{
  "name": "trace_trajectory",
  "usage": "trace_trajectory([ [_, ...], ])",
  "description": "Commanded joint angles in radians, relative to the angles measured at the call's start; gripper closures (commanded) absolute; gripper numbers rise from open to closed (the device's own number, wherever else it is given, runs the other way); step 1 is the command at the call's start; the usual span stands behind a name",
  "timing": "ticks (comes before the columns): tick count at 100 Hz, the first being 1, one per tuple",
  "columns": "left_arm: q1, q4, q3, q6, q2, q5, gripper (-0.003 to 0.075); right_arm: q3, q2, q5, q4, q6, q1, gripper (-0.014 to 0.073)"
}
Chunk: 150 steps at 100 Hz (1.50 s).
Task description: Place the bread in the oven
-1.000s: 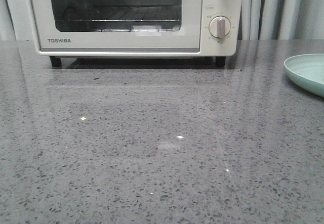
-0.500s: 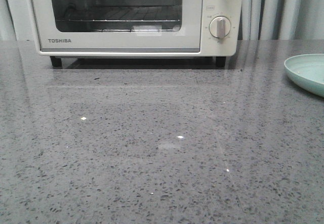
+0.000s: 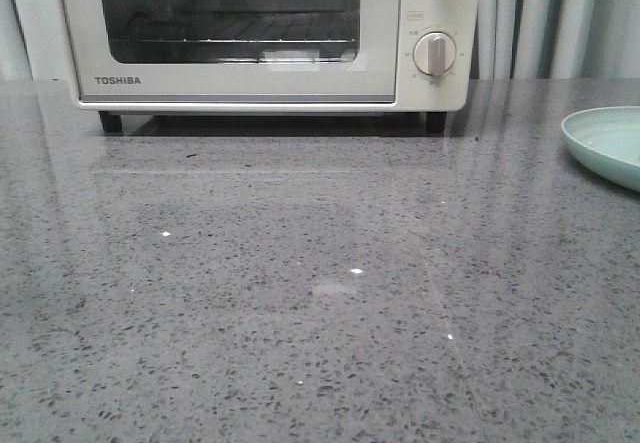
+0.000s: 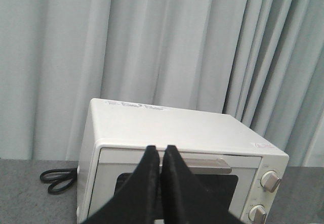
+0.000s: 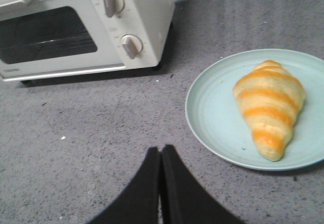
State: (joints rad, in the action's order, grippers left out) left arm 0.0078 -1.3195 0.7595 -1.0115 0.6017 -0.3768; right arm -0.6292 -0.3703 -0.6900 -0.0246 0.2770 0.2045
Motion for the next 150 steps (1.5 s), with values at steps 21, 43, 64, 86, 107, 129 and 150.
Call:
trace_trajectory([
  [21, -0.002, -0.373, 0.13, -0.428, 0.242, -0.062, 0.0742, -0.047, -0.053, 0.068, -0.007, -0.016, 0.037, 0.0652],
  [43, -0.025, -0.547, 0.167, -0.641, 0.411, -0.122, 0.0742, -0.047, -0.068, 0.071, -0.019, -0.016, 0.037, 0.0652],
  [64, -0.176, -0.547, 0.22, -0.742, 0.555, -0.04, 0.0742, -0.047, -0.068, 0.077, -0.025, -0.016, 0.037, 0.0652],
  [86, -0.256, -0.547, 0.341, -0.751, 0.705, 0.021, 0.0742, -0.047, -0.068, 0.08, -0.029, -0.016, 0.037, 0.0652],
  [107, -0.262, -0.547, 0.446, -0.751, 0.827, -0.031, 0.0742, -0.047, -0.068, 0.08, -0.029, -0.016, 0.037, 0.0652],
  [129, -0.262, -0.547, 0.484, -0.734, 0.881, -0.043, 0.0742, -0.047, -0.068, 0.08, -0.029, -0.016, 0.037, 0.0652],
  [150, -0.262, -0.547, 0.484, -0.725, 0.915, -0.094, 0.0742, -0.047, -0.068, 0.08, -0.029, -0.016, 0.037, 0.0652],
])
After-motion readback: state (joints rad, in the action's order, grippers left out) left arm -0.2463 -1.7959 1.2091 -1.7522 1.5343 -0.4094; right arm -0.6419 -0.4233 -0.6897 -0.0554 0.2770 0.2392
